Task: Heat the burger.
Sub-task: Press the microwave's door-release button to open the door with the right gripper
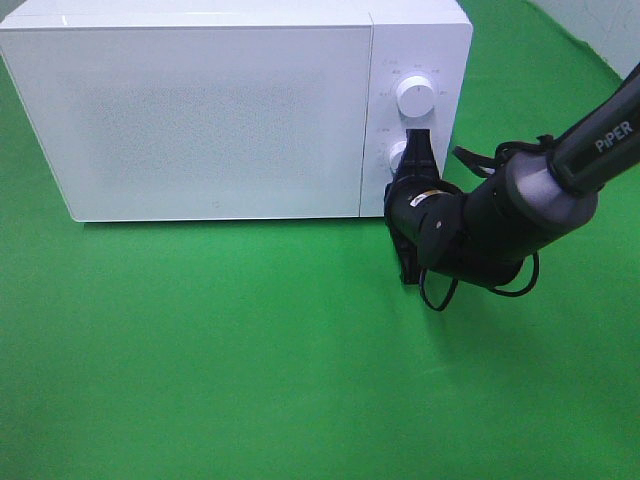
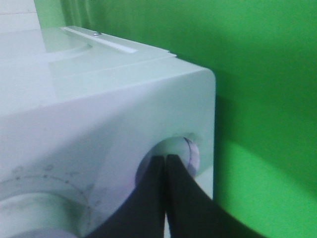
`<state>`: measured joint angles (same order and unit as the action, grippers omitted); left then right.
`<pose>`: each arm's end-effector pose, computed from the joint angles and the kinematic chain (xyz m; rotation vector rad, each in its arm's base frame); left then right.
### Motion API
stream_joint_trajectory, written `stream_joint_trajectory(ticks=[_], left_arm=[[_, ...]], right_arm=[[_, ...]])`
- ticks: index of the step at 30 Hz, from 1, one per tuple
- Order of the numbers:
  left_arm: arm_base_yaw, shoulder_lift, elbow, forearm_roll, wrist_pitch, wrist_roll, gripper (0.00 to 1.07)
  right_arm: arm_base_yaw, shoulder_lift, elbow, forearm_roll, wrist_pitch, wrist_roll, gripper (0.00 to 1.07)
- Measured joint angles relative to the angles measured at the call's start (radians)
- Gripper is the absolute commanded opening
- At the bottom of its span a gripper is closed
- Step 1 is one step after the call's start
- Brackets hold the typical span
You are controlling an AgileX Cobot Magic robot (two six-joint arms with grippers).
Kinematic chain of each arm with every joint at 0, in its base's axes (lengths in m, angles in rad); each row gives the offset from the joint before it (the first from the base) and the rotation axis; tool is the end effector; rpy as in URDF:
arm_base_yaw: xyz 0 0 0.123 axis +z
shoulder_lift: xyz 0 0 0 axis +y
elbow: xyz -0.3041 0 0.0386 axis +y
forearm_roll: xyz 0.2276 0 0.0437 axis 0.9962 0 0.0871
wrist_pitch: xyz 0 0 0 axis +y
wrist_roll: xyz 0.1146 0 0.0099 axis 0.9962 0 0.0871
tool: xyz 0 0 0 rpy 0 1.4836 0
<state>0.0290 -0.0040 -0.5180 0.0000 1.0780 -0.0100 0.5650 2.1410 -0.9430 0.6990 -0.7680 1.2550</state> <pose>-0.0262 -0.0008 0.2597 -0.0398 2.0392 0.0119 0.3753 0.1771 0.1150 1.4807 1.5578 1.0120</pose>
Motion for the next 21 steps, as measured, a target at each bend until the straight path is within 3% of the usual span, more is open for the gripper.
stream_joint_trajectory(ticks=[21], left_arm=[[0.000,0.000,0.000,0.000,0.000,0.000,1.00]], right_arm=[[0.013,0.012,0.001,0.039,-0.071,-0.010,0.00]])
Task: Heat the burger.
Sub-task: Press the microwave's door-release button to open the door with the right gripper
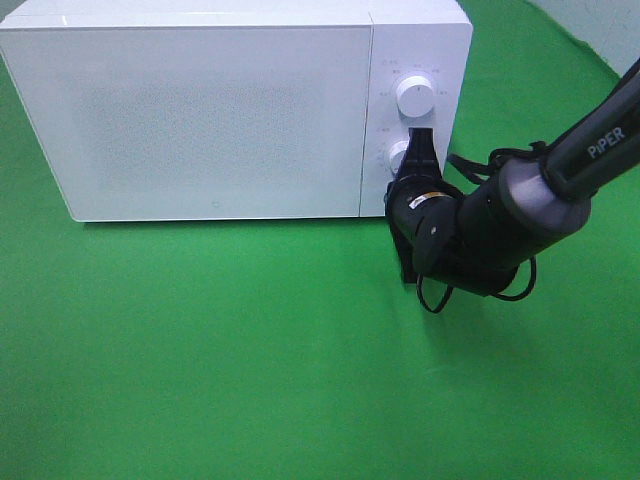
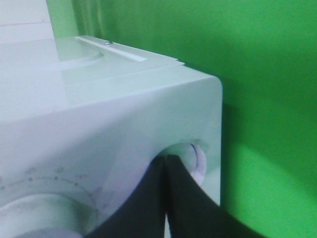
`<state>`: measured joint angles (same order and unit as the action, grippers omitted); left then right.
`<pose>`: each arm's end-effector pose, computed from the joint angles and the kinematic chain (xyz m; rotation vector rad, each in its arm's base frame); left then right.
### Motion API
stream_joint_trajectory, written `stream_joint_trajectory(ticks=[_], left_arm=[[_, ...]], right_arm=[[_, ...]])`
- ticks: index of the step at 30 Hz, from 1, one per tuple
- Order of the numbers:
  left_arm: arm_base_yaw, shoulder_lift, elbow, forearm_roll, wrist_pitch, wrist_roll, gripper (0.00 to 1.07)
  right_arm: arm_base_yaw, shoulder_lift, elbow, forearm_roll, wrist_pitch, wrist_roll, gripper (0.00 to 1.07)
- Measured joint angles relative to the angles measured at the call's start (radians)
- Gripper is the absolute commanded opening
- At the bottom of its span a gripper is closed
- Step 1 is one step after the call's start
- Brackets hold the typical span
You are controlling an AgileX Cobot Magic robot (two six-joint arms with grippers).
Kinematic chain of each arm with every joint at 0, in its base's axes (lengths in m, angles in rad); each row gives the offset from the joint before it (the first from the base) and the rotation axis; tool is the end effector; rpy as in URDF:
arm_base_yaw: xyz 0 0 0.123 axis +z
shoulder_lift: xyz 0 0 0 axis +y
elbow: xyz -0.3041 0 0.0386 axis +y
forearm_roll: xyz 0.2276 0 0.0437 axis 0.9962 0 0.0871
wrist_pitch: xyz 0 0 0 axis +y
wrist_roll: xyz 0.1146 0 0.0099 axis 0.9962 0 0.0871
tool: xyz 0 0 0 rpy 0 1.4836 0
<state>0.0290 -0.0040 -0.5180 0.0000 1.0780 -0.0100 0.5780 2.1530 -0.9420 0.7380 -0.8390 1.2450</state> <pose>-0.0262 -0.0008 0.2597 -0.0398 2.0392 0.0119 0.3755 0.1763 0.1161 1.4651 1.4926 1.0103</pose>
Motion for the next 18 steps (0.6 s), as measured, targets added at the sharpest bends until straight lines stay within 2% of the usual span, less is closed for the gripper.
stream_joint_trajectory(ticks=[18], left_arm=[[0.000,0.000,0.000,0.000,-0.001,0.000,1.00]], right_arm=[[0.015,0.047,-0.044,0.056,-0.052,-0.038,0.00]])
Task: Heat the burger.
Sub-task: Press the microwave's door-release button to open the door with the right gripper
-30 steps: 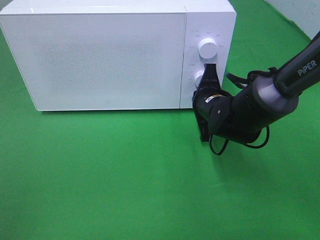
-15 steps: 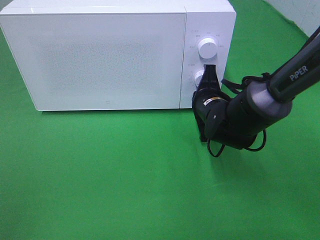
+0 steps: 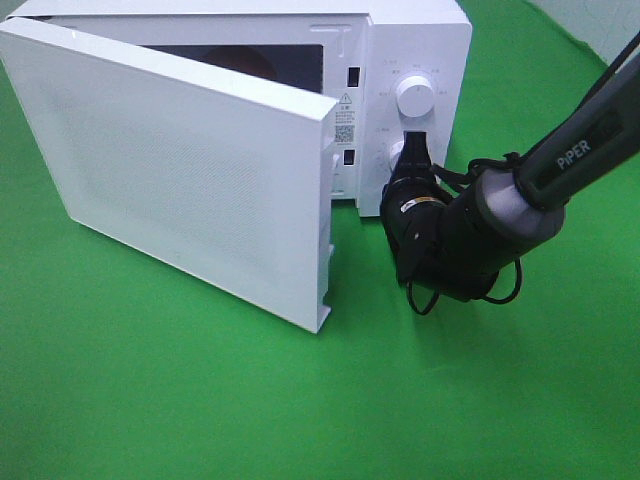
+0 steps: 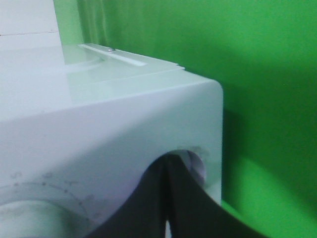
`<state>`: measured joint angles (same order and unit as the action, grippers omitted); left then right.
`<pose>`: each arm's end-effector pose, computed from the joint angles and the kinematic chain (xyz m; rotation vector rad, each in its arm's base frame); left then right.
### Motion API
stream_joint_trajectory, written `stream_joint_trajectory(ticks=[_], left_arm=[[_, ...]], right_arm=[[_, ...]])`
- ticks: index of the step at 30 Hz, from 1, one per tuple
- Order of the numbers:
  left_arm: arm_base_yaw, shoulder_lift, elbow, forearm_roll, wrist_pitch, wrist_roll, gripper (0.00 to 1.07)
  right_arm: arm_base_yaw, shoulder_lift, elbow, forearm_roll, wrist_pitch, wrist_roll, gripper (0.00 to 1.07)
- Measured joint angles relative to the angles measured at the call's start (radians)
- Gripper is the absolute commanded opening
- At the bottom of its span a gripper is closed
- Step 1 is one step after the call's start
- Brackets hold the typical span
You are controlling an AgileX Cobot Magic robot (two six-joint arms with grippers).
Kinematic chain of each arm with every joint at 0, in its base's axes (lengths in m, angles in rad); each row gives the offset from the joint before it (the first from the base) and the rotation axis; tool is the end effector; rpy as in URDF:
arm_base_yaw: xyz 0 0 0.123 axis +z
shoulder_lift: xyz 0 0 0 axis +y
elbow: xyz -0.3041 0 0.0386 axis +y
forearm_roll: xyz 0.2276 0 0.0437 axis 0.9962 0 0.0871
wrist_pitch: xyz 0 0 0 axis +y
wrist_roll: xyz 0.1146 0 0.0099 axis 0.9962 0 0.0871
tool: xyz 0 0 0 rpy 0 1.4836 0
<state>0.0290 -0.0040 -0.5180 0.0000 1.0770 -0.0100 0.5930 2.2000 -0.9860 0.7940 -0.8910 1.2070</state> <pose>-0.0261 -0.0008 0.2598 -0.0398 2.0382 0.0119 0.3825 0.1809 0.1097 1.4481 1.4436 0.9865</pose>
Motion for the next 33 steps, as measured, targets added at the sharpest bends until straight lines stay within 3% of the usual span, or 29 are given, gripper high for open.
stream_joint_trajectory(ticks=[19,33], left_arm=[[0.000,0.000,0.000,0.000,0.000,0.000,1.00],[0.000,0.000,0.000,0.000,0.000,0.000,1.00]], right_arm=[[-0.035,-0.072,0.022,-0.040,0.170,-0.010,0.00],[-0.046,-0.228,0.104,-0.156,0.360,-0.256,0.00]])
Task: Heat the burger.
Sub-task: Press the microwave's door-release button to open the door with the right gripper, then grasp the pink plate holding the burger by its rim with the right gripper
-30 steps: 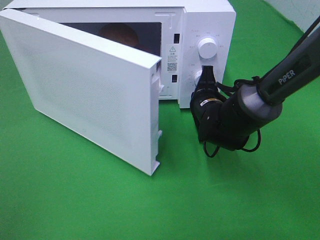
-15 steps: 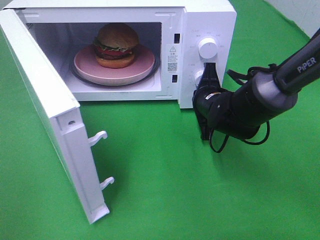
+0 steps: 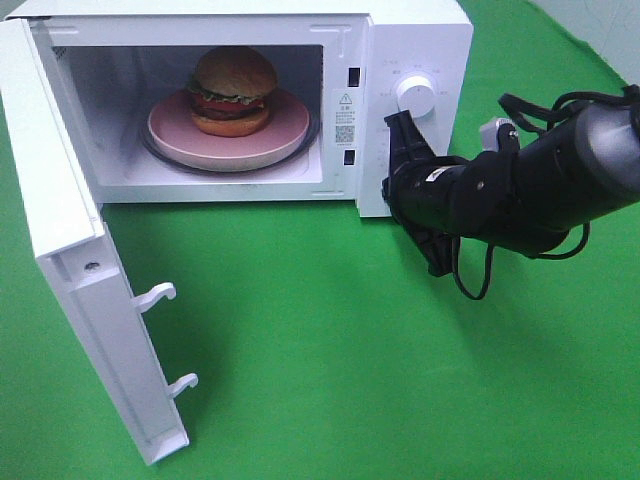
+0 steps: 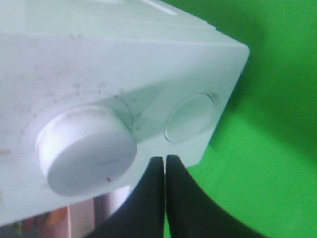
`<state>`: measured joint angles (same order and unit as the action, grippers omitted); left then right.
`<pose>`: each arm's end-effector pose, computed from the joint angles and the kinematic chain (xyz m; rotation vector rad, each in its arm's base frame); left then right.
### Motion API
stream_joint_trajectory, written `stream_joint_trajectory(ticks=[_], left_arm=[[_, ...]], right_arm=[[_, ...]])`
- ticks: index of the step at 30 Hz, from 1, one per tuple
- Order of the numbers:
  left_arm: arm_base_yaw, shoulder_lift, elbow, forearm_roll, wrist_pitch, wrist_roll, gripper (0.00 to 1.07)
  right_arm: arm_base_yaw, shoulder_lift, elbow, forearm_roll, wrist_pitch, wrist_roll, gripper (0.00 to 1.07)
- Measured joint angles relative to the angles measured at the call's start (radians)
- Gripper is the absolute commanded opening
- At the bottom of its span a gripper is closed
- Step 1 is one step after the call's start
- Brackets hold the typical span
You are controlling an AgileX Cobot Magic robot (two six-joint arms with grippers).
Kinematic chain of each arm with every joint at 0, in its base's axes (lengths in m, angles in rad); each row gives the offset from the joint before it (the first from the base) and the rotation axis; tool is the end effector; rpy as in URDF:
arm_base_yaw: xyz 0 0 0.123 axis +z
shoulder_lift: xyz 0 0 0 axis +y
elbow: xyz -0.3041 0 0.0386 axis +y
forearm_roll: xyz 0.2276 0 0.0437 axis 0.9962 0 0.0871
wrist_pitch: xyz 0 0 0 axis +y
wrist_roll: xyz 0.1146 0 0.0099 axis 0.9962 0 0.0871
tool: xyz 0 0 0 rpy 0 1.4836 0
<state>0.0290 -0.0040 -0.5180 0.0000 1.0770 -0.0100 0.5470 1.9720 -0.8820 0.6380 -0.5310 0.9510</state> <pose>-0.0261 -0.0008 0.2598 -0.0398 2.0382 0.0119 0.3520 0.1738 0.1478 1.2111 1.8836 0.8818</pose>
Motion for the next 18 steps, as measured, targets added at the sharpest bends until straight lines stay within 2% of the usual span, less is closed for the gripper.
stream_joint_trajectory(ticks=[9,13,14,15,17,18], left_arm=[[0.000,0.000,0.000,0.000,0.000,0.000,1.00],[0.000,0.000,0.000,0.000,0.000,0.000,1.00],[0.000,0.000,0.000,0.000,0.000,0.000,1.00],[0.000,0.000,0.000,0.000,0.000,0.000,1.00],[0.000,0.000,0.000,0.000,0.000,0.000,1.00],[0.000,0.000,0.000,0.000,0.000,0.000,1.00]], right_arm=[[0.000,-0.089,0.020,-0.149,0.232,-0.205,0.00],[0.000,-0.137,0.021,-0.246,0.310,-0.280,0.00],[0.000,-0.163,0.021,-0.309,0.353,-0.309,0.00],[0.000,-0.163,0.021,-0.309,0.353,-0.309,0.00],[0.000,-0.202,0.021,-0.403,0.421,-0.340,0.00],[0.000,-0.202,0.021,-0.403,0.421,-0.340,0.00]])
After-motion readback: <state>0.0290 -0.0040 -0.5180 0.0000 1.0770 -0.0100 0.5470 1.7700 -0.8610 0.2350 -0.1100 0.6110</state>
